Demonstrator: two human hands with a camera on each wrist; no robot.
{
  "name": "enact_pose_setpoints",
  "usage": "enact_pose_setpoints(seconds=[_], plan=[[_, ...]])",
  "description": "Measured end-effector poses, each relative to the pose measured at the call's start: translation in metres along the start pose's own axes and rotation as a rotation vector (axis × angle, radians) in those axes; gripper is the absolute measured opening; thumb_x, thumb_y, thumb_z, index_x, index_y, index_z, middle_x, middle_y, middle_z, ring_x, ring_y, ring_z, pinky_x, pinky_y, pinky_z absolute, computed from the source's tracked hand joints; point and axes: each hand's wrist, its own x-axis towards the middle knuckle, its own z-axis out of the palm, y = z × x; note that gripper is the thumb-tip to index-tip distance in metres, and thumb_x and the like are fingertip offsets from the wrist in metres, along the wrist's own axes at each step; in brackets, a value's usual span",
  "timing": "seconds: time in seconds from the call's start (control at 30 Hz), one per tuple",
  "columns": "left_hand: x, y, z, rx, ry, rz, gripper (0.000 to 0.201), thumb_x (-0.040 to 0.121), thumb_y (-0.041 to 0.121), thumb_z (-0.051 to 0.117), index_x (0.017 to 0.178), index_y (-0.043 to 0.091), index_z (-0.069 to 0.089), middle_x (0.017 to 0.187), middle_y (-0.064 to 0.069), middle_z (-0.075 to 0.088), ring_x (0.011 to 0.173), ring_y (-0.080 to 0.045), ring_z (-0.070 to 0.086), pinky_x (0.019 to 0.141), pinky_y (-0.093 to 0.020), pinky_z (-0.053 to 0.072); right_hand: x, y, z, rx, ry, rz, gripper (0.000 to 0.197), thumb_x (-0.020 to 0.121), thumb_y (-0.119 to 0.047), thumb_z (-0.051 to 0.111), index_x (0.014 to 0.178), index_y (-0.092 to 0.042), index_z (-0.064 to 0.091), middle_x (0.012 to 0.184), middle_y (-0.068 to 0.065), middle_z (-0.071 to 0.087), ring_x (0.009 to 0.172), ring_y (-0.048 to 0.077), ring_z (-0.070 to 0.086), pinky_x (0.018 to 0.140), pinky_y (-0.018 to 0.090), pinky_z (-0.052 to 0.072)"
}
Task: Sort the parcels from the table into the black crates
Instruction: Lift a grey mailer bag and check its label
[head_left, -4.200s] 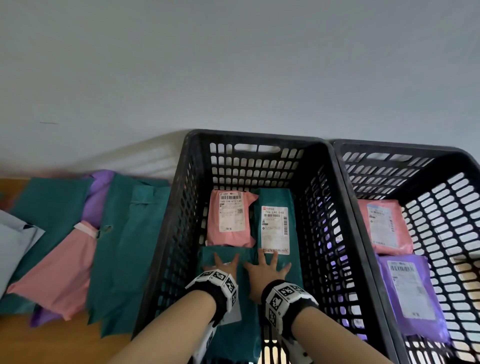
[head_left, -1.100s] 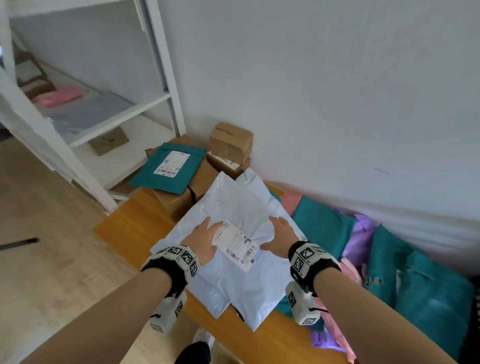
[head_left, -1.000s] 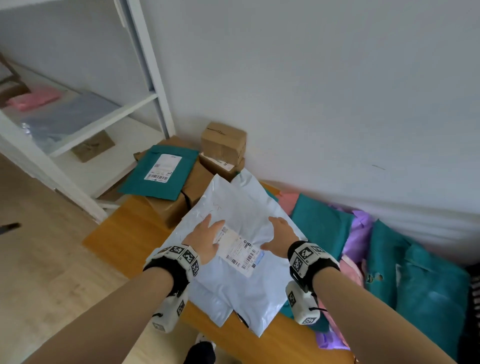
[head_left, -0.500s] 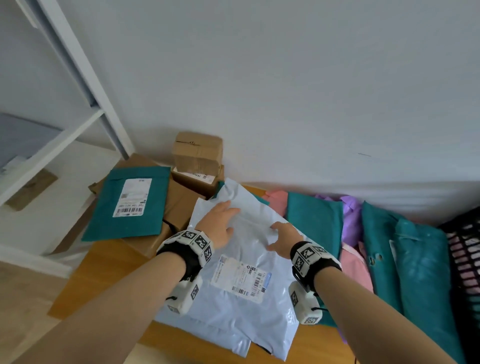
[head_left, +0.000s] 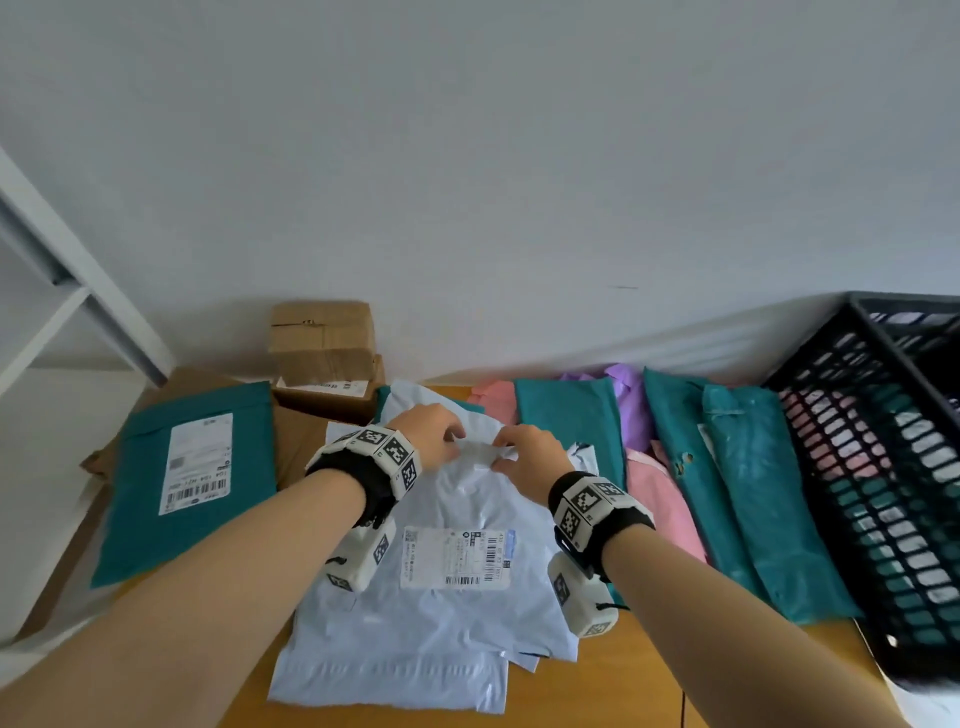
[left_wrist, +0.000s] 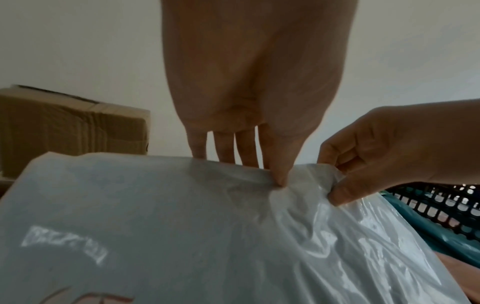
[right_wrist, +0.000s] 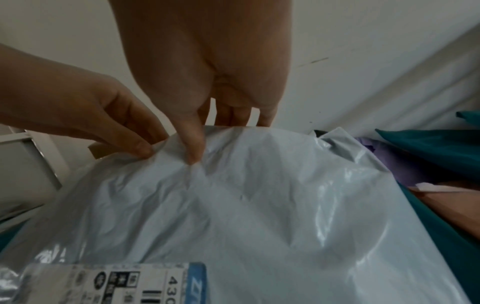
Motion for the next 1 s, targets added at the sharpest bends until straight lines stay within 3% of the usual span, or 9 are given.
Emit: enact_pose_setpoints(seconds=[0.1,0.33,0.43,0.57,0.77,0.9,1.0], plan=[[-0.003,0.009,-0.004,0.011,-0.006,0.044,0.023,0.092,0.027,0.057,0.108,0.016,0.070,0.109,-0.003,0.068,0.100,-0.019,0.062,0.085,-0.027,0.048,-0.006,-0.002,-0.007,-0.021,0.032,-0.017,0.019,0.088,-0.020,0.064,0.106,-0.016,0.066,0.109,0.005,0.067,0.102,0.025,0.060,0.092,0.035,0.045],[-0.012,0.026,-0.014,0.020,0.013,0.087,0.016,0.089,0.018,0.060,0.100,0.011,0.068,0.108,-0.007,0.067,0.097,-0.020,0.061,0.082,-0.025,0.045,-0.020,-0.001,-0.024,-0.053,0.097,-0.066,0.019,0.087,-0.023,0.065,0.106,-0.017,0.064,0.104,0.000,0.059,0.103,0.024,0.056,0.094,0.032,0.036],[-0.019,0.037,-0.019,0.026,0.071,0.101,0.016,0.090,0.015,0.059,0.103,0.010,0.066,0.110,-0.006,0.065,0.101,-0.022,0.060,0.082,-0.025,0.042,-0.028,0.002,-0.031,-0.066,0.163,-0.099,0.037,0.086,-0.024,0.066,0.122,-0.020,0.057,0.124,0.002,0.052,0.119,0.023,0.048,0.104,0.034,0.028],[-0.033,0.049,-0.025,0.026,0.157,0.105,0.017,0.090,0.012,0.057,0.104,0.009,0.067,0.110,-0.010,0.065,0.101,-0.025,0.060,0.081,-0.025,0.041,-0.045,0.013,-0.039,-0.073,0.227,-0.102,0.074,0.085,-0.027,0.069,0.147,-0.024,0.029,0.155,0.002,0.022,0.142,0.023,0.023,0.115,0.038,0.017],[-0.059,0.072,-0.026,-0.022,0.305,0.067,0.012,0.090,0.014,0.061,0.099,0.010,0.067,0.098,-0.007,0.066,0.093,-0.024,0.060,0.078,-0.026,0.042,-0.080,0.034,-0.049,-0.052,0.323,-0.108,0.092,0.083,-0.028,0.071,0.152,-0.024,0.010,0.160,0.004,0.001,0.147,0.025,0.007,0.119,0.037,0.013],[-0.079,0.089,-0.026,-0.104,0.377,0.044,0.003,0.090,0.017,0.061,0.088,0.016,0.063,0.085,-0.003,0.062,0.081,-0.022,0.058,0.074,-0.027,0.045,-0.105,0.050,-0.052,0.007,0.366,-0.111,0.097,0.082,-0.027,0.072,0.152,-0.025,0.005,0.160,0.005,-0.002,0.147,0.024,0.002,0.119,0.039,0.015],[-0.094,0.099,-0.031,-0.165,0.442,0.053,0.014,0.092,0.015,0.059,0.081,0.023,0.057,0.090,-0.007,0.067,0.086,-0.025,0.062,0.080,-0.035,0.051,-0.116,0.062,-0.052,0.073,0.334,-0.062,0.101,0.082,-0.028,0.072,0.152,-0.025,0.000,0.160,0.005,-0.005,0.148,0.023,0.000,0.119,0.041,0.017]])
